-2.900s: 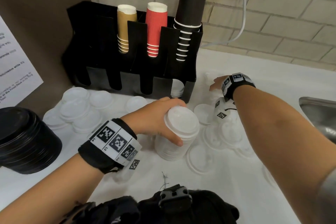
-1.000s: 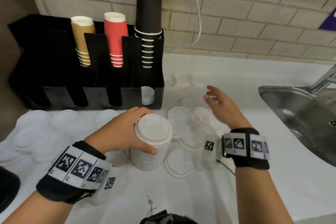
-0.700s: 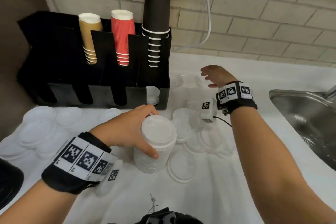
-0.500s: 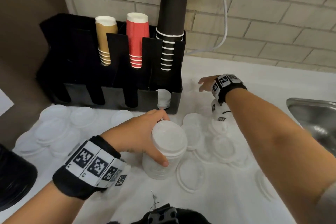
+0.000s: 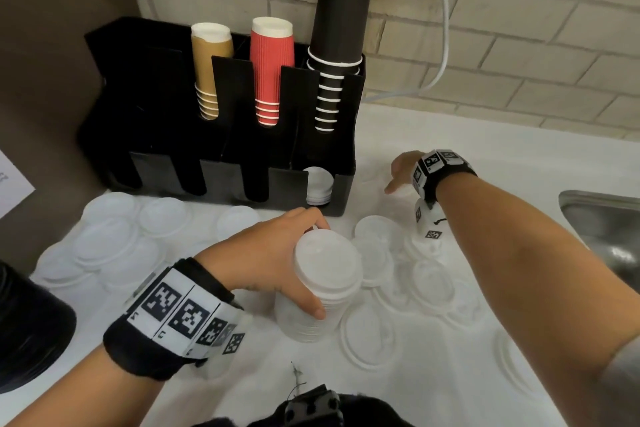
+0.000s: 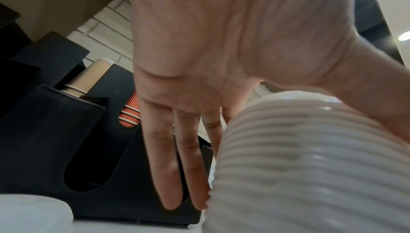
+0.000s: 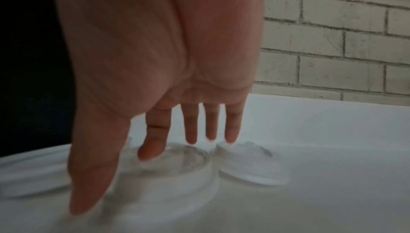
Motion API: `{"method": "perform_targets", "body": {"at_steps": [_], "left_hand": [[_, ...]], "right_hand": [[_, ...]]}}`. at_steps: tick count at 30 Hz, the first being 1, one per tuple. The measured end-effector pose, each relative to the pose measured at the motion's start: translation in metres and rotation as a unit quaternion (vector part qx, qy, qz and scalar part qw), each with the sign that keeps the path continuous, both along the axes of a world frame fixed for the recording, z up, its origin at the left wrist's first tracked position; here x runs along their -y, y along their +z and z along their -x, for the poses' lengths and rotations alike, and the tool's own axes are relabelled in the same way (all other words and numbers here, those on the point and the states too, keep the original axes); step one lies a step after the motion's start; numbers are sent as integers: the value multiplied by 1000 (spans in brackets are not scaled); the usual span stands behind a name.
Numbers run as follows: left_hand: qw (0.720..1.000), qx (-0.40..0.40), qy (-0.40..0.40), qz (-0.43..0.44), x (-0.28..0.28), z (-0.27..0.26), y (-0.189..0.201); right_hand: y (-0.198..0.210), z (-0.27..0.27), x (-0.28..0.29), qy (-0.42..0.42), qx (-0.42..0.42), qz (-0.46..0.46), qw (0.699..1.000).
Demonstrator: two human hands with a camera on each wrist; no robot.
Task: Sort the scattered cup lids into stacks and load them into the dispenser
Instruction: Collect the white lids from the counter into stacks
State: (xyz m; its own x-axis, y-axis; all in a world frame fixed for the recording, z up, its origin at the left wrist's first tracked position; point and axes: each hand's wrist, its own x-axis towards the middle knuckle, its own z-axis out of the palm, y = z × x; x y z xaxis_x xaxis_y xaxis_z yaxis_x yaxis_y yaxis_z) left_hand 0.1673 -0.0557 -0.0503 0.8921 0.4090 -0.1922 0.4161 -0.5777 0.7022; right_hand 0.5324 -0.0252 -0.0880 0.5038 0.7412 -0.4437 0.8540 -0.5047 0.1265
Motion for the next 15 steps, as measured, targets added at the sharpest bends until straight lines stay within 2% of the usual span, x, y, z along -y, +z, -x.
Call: {"method": "perform_targets", "body": {"at_steps": [4,8,11,15], "left_hand": [[1000,4,0,0,0,0,-1],[1000,4,1,0,-2,0,-4],[1000,6,3,3,-2,1,-6],[1000,16,5,9,0,1,-6]], "right_hand": [[-3,0,12,-31,-46,-72,996],[12,1,24,-58,-60,-136,987],[32,6,41,-100,-80,-210,969],[56,36,73,-135,-174,-270,937]]}}
